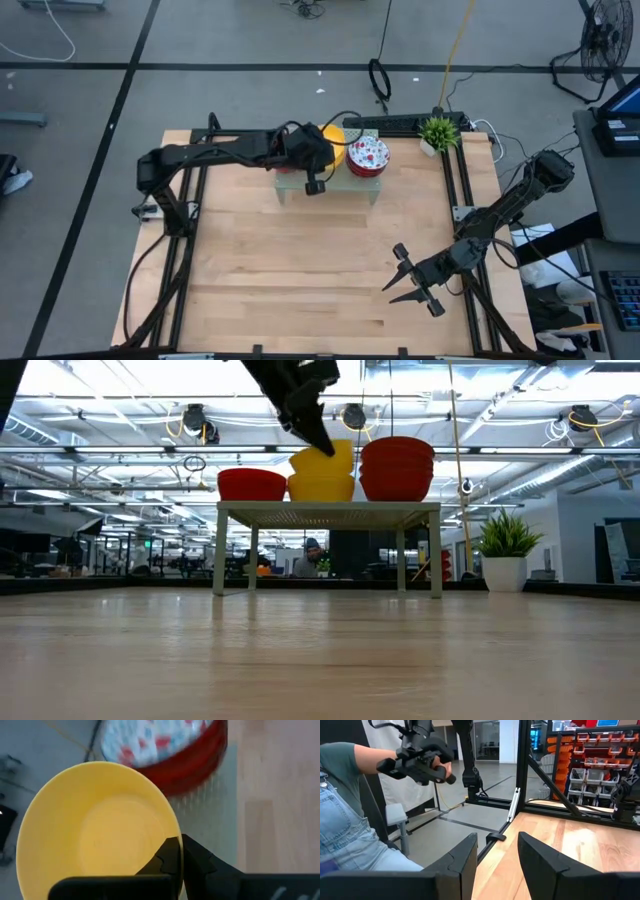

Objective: Pick & Place Mini bowls
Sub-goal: Stack the yellow bowl on the yellow bowl on the shelf, then return to home position

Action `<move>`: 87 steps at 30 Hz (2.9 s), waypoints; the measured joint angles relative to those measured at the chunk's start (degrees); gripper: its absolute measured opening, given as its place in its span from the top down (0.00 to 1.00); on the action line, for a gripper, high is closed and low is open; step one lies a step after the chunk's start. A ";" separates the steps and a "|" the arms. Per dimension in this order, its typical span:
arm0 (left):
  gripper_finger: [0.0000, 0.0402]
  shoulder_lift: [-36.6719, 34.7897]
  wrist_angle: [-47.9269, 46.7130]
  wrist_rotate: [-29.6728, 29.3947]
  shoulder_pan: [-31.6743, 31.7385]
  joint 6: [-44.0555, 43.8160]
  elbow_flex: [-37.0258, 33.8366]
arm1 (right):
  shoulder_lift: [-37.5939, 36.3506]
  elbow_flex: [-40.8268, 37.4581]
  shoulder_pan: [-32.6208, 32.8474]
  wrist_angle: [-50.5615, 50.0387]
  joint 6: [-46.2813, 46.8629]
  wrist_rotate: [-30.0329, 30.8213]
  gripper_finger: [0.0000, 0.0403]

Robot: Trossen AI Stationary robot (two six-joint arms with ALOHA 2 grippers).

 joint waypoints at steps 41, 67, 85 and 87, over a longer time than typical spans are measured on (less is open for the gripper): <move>0.47 -17.30 -1.62 19.81 -10.63 -21.51 -0.11 | -8.11 0.00 0.13 0.64 5.22 -27.53 0.67; 0.47 -40.95 -22.82 -12.68 -48.36 -35.27 -4.69 | -36.02 0.00 -3.92 -36.30 2.18 -0.90 0.67; 0.47 -63.61 12.45 -34.98 -65.51 -31.72 -46.03 | -42.55 -25.22 -3.90 -10.51 1.79 7.49 0.67; 0.47 -65.80 21.07 -35.10 -65.84 -26.40 -50.97 | -42.73 -27.71 -3.96 -3.66 2.92 8.03 0.67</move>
